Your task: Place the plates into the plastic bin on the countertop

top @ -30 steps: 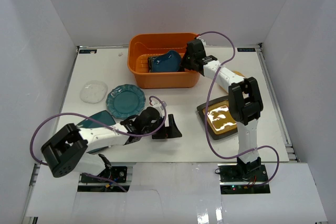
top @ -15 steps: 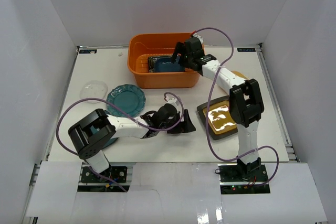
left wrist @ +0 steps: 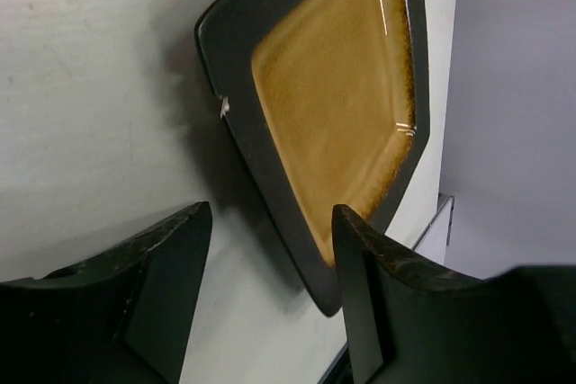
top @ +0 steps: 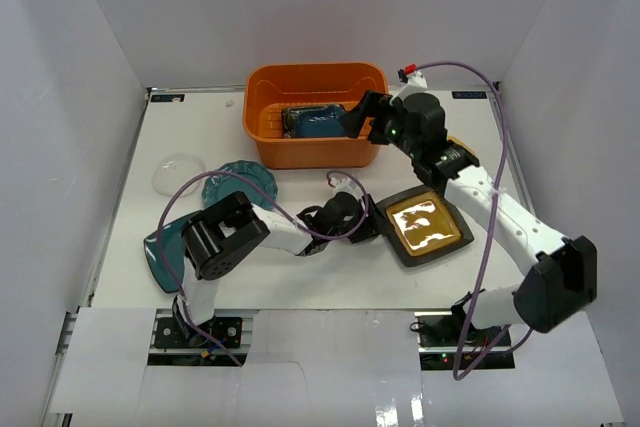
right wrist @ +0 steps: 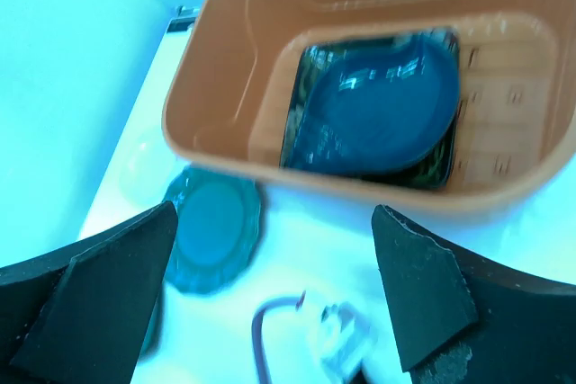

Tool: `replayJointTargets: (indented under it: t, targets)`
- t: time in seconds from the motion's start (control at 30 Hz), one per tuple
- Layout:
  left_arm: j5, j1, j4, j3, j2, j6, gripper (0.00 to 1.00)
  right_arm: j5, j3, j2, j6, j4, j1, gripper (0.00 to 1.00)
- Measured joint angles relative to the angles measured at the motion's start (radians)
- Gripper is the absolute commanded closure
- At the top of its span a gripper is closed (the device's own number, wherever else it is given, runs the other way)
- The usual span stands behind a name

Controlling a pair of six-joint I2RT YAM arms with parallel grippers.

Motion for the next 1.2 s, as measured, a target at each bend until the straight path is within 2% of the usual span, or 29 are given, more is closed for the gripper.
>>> replayJointTargets:
  t: [0.1,0.13,0.27,0.57,0.7,0.73,0.77,1.0,1.1,1.2]
  targets:
    - [-0.024,-0.003,0.039,0.030,0.048,-0.049,0.45,-0.016,-0.161,-0.116,0.008,0.037,0.016,0.07]
    - [-0.035,-0.005,0.048,0.033,0.060,-0.066,0.53,-0.019,-0.193,-0.140,0.013,0.037,0.019,0.07]
    - [-0.083,-0.015,0.069,0.040,0.092,-0.121,0.65,-0.032,-0.361,-0.269,0.043,0.067,0.031,0.08]
    - [-0.142,-0.027,0.130,0.043,0.127,-0.185,0.64,-0.039,-0.591,-0.462,0.157,0.127,0.076,0.10]
    - [-0.150,-0.027,0.174,0.050,0.151,-0.208,0.83,-0.059,-0.607,-0.489,0.187,0.126,0.099,0.11]
    - [-0.151,-0.027,0.181,0.050,0.153,-0.222,0.94,-0.063,-0.607,-0.500,0.193,0.127,0.103,0.11]
    - [-0.153,-0.027,0.196,0.050,0.156,-0.245,0.98,-0.065,-0.607,-0.512,0.198,0.128,0.105,0.11]
    - [-0.152,-0.025,0.243,0.010,0.142,-0.255,1.00,-0.067,-0.607,-0.573,0.214,0.127,0.106,0.16]
    - [-0.138,-0.025,0.272,-0.111,0.056,-0.252,1.00,-0.060,-0.607,-0.603,0.188,0.086,0.106,0.17]
    - [-0.116,-0.019,0.258,-0.257,-0.092,-0.243,1.00,-0.085,-0.593,-0.624,0.123,0.022,0.105,0.15]
